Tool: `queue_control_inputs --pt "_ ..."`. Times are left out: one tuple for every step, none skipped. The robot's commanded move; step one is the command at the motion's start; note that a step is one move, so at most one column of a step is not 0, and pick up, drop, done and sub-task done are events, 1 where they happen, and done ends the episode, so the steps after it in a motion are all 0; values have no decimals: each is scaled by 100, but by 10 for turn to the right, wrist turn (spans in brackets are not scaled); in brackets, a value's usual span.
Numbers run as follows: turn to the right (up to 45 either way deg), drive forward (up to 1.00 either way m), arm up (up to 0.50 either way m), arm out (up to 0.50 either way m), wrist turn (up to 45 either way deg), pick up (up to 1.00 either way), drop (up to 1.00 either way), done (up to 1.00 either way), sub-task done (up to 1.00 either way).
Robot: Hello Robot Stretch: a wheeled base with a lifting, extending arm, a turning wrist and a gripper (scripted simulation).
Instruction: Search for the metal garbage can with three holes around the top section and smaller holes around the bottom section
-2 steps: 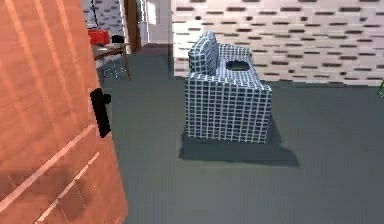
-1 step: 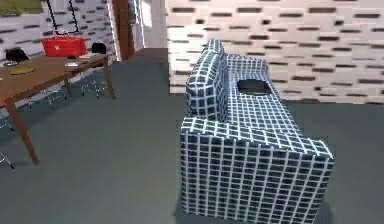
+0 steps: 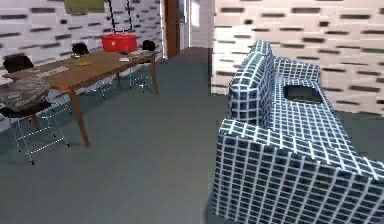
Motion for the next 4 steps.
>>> queue_control_inputs --pt "0 15 0 0 0 0 0 0 0" --pt "-210 0 0 0 0 0 0 0 0" --pt "0 75 0 0 0 0 0 0 0" --pt "240 0 0 0 0 0 0 0 0"
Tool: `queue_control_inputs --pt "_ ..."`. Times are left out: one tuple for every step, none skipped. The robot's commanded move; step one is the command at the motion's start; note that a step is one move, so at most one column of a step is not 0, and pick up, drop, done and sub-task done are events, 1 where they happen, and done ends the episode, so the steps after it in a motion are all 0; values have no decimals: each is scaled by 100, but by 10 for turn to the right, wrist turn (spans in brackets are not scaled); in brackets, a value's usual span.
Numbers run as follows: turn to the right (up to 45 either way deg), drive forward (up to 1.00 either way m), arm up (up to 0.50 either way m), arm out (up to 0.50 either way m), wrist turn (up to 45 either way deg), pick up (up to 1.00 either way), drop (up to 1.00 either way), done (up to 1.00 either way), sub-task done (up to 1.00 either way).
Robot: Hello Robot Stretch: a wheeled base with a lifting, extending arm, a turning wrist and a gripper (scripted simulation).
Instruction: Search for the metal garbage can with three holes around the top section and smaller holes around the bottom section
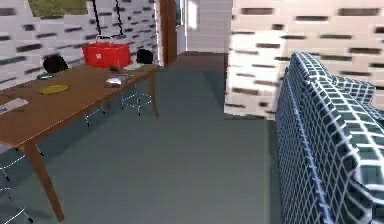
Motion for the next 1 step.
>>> queue_control_inputs --pt "0 100 0 0 0 0 0 0 0"
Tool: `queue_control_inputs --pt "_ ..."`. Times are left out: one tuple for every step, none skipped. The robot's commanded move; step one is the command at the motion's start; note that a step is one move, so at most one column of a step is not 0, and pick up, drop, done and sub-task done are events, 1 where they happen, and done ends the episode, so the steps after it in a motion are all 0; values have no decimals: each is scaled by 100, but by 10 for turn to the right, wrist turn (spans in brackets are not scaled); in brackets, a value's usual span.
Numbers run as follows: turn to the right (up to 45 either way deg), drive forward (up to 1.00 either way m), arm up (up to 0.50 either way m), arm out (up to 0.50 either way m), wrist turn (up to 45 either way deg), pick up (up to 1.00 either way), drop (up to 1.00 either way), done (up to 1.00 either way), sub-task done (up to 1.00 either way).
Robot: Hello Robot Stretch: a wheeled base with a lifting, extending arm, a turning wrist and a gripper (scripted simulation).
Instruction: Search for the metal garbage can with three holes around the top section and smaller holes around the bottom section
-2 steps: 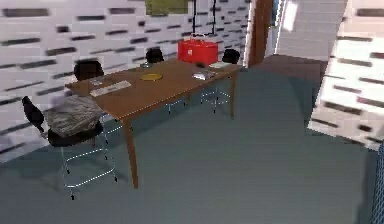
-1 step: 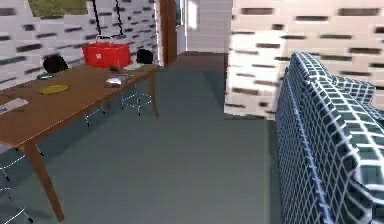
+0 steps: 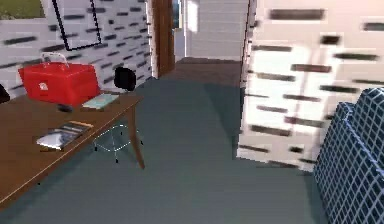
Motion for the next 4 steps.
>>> queue_control_inputs --pt "0 100 0 0 0 0 0 0 0" --pt "30 0 0 0 0 0 0 0 0" --pt "0 65 0 0 0 0 0 0 0" --pt "60 0 0 0 0 0 0 0 0"
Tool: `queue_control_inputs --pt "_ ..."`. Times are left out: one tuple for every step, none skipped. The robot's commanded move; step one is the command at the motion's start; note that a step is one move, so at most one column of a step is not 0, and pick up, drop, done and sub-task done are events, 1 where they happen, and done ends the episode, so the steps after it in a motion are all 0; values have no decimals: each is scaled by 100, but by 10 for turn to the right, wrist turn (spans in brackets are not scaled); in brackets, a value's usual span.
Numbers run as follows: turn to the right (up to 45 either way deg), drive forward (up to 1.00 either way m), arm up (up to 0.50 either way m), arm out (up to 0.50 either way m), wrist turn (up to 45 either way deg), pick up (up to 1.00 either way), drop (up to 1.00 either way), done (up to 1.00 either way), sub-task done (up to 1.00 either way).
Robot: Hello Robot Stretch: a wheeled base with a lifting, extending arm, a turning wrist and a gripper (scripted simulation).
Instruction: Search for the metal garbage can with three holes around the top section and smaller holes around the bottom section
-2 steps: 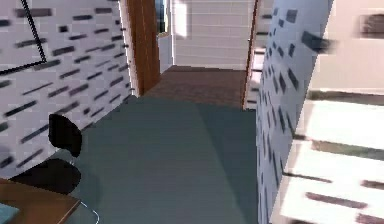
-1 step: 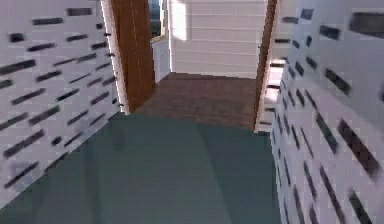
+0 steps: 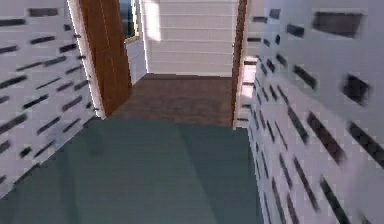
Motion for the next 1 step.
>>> queue_control_inputs --pt "0 100 0 0 0 0 0 0 0"
